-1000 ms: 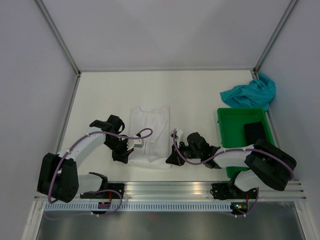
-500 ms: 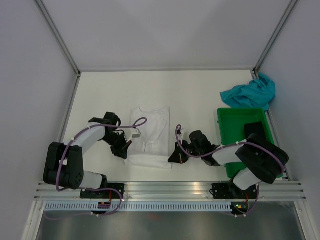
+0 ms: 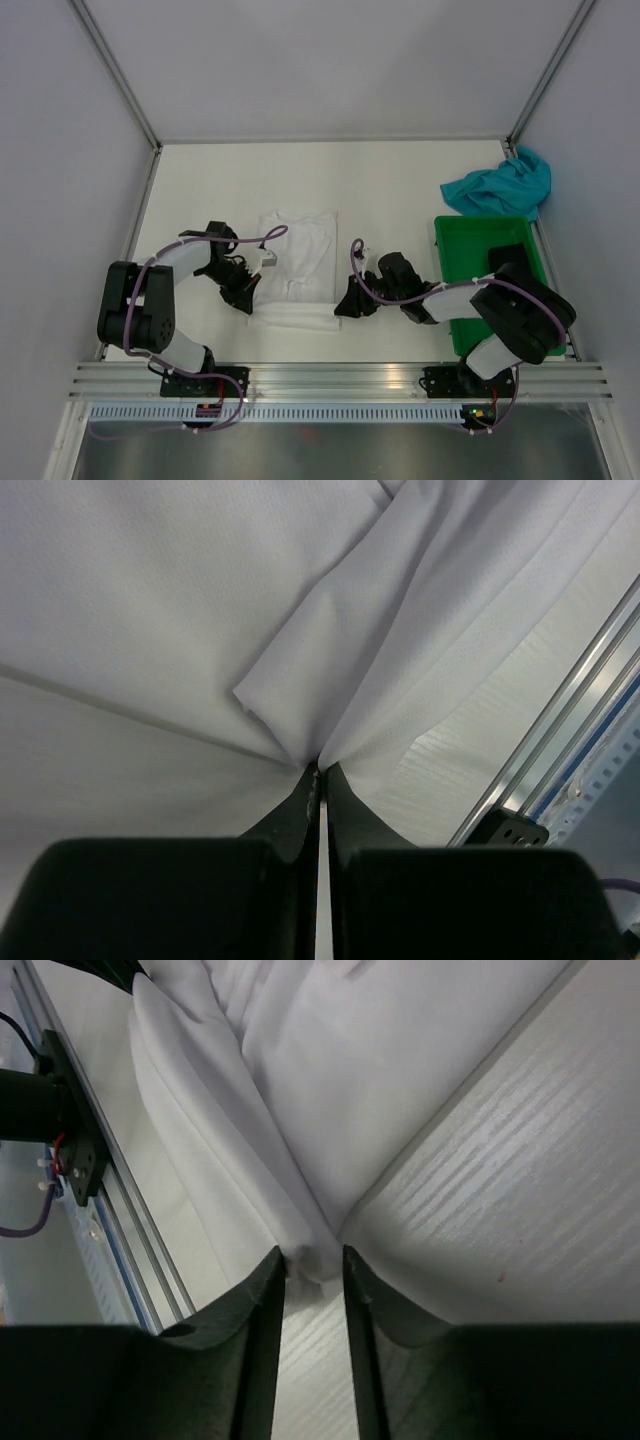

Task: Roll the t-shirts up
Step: Roll the tshirt

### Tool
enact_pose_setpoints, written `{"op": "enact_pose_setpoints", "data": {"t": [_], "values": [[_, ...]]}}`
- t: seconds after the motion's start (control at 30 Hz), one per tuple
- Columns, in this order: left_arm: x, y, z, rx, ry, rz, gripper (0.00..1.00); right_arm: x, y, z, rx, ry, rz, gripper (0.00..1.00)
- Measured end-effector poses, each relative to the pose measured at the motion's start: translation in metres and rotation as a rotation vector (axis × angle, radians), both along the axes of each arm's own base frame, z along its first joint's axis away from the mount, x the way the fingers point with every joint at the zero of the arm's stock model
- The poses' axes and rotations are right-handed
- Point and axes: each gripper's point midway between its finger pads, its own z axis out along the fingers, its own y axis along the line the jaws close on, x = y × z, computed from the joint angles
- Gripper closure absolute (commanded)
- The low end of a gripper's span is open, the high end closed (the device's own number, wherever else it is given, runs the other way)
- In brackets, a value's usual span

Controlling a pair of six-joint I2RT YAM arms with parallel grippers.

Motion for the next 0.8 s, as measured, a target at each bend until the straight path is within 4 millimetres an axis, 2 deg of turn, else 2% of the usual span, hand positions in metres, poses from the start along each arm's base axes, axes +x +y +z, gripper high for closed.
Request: {"op": "enact_pose_setpoints", "data": {"t": [0.13,0.27,0.33,0.37,0.4,0.47,0.57,0.67,0.7,0.8], "values": [[0.002,0.0,0.002,-0.002,-0.016,0.003,0.98,0.009,-0.006,0.014,-0.066,-0.088,0.002,0.53],[0.003,0.0,0.004,-0.002,-0.026,0.003,0.98,0.02,0.006,0.05,-0.143,-0.324,0.069,0.5],[0.003,0.0,0.004,-0.002,-0.026,0.003,0.98,0.014,0.017,0.066,-0.176,-0.467,0.143,0.48],[0.003,0.0,0.004,-0.002,-0.026,0.003,0.98,0.006,0.024,0.071,-0.193,-0.54,0.189,0.42],[0.004,0.0,0.004,-0.003,-0.028,0.003,0.98,-0.001,0.029,0.073,-0.203,-0.586,0.228,0.41],[0.004,0.0,0.003,-0.003,-0.028,0.003,0.98,-0.02,0.034,0.066,-0.258,-0.696,0.334,0.4],[0.004,0.0,0.004,-0.003,-0.03,0.003,0.97,-0.034,0.031,0.04,-0.409,-0.797,0.461,0.38],[0.004,0.0,0.004,-0.004,-0.033,0.002,0.96,-0.042,0.022,0.006,-0.61,-0.851,0.589,0.38],[0.004,0.0,0.004,-0.004,-0.033,0.003,0.95,-0.038,0.022,0.0,-0.673,-0.886,0.611,0.38],[0.004,0.0,0.004,-0.004,-0.034,0.003,0.94,-0.034,0.028,0.002,-0.714,-0.937,0.614,0.39]]}}
